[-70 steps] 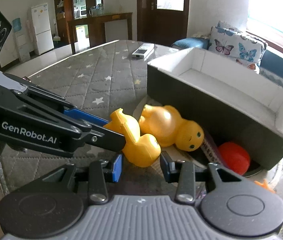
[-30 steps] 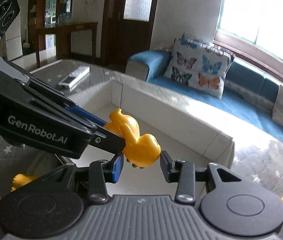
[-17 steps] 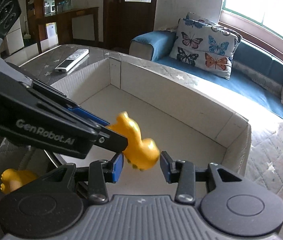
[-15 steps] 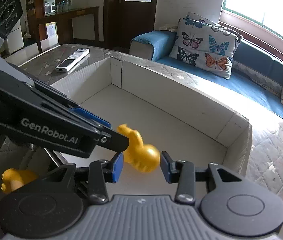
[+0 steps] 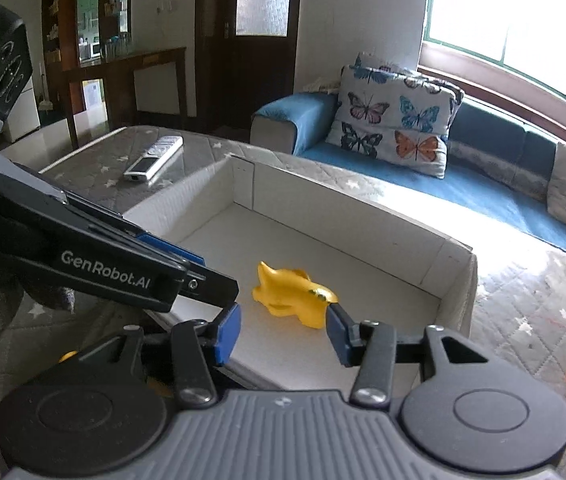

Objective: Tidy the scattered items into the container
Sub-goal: 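Carry the duck over the grey box and open the left tool, then move the left tool back toward the purple glitter keychain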

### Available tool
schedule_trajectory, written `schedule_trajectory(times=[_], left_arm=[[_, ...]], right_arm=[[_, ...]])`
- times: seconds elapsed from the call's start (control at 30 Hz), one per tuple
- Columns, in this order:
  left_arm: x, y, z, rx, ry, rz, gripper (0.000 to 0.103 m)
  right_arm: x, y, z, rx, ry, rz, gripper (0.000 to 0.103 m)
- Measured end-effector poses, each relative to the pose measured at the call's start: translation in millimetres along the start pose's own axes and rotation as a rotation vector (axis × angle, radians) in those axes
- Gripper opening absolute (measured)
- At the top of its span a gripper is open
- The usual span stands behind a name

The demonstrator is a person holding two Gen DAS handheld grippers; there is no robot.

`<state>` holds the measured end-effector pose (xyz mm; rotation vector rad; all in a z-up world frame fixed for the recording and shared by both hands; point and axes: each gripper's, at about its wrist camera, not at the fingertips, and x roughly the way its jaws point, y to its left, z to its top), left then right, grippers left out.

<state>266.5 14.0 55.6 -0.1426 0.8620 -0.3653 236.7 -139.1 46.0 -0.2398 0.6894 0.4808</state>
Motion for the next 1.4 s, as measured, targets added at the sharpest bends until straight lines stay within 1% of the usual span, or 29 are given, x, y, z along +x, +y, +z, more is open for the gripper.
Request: schedule_trajectory(times=[0.1,0.37,0.77,0.9,1.1,1.23,1.4], left_arm=[[-12.9,-1.7,-8.9,-0.004,-0.016,0.004,0.034],[-41.3,-5.1,-37.2,-0.008,-0.043,0.021,0.035],[-66.2,-17.3,-81.6,0.005,-0.055,0.002,0.035],[-69.8,-21.9,-92.7,0.013,-0.058,-0.001,0.035],[-64.1,-31.2,-101.0,0.023,-0.037,-0.026,0.035],[-60.1,-37.6,-106.4,0.029,-0.023,-0.042,0.035],[-53.5,-46.5,-107.6,0.043,-0.007,-0.057,0.035]], right_arm=[[-13.7,8.7,-6.1,-0.009,-0.020,-0.010,0.048],[-41.2,26.6,-25.4,-0.001,-0.037,0.017,0.049],[-64.7,36.6,-58.4,0.038,-0.013,0.018,0.049],[-75.9,41.8,-70.2,0.050,-0.017,0.015,0.049],[-87.6,56.0,-89.6,0.055,-0.008,0.017,0.048],[-84.1,60.1,-100.4,0.068,0.020,0.003,0.048],[-74.4,55.8,-109.7,0.126,0.055,0.005,0.047]])
